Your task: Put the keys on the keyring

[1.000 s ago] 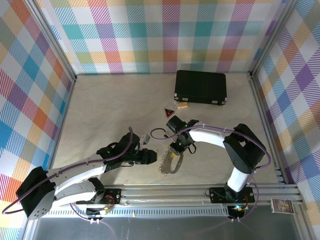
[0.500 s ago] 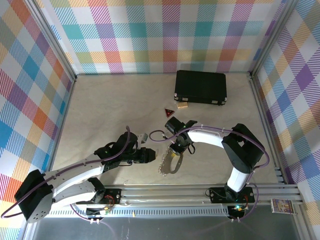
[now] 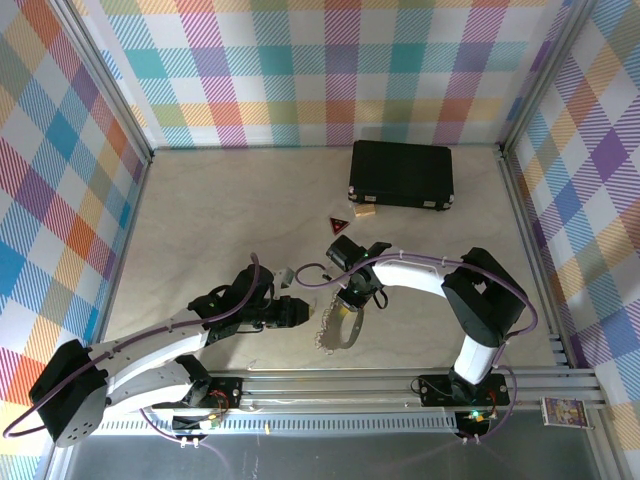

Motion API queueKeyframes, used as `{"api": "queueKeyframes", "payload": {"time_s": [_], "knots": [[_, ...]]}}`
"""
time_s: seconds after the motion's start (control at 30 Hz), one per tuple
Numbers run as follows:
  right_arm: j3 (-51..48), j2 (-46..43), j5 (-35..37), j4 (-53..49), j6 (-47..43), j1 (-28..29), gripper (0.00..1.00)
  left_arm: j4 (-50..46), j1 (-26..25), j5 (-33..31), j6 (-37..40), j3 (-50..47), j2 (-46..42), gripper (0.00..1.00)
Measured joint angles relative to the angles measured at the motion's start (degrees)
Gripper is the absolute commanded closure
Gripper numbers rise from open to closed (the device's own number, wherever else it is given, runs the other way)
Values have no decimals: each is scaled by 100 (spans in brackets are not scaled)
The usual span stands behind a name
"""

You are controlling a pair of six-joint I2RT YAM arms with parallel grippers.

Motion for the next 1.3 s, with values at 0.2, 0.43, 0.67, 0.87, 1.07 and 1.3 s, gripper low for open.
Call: {"api": "queueKeyframes", "payload": {"time_s": [0.2,0.43,0.67,0.87,1.07,1.3], "knots": [[13,0,-2,44,-22,15,68,105,0,37,-7,-61,-2,68],[26,0,-15,92,-48,37,73,122,2,39,-22,-120,-2,68],[46,26,7,101,-63,37,80,125,2,39,-24,-120,-20,69],[55,24,76,107,-105,37,86,118,2,37,-24,-122,-83,70],[44,-28,107,131,-109,37,95,90,2,37,-17,-122,-229,71],[-304,-876,-166,389,-166,90,99,-275,22,33,273,37,-584,73]]}}
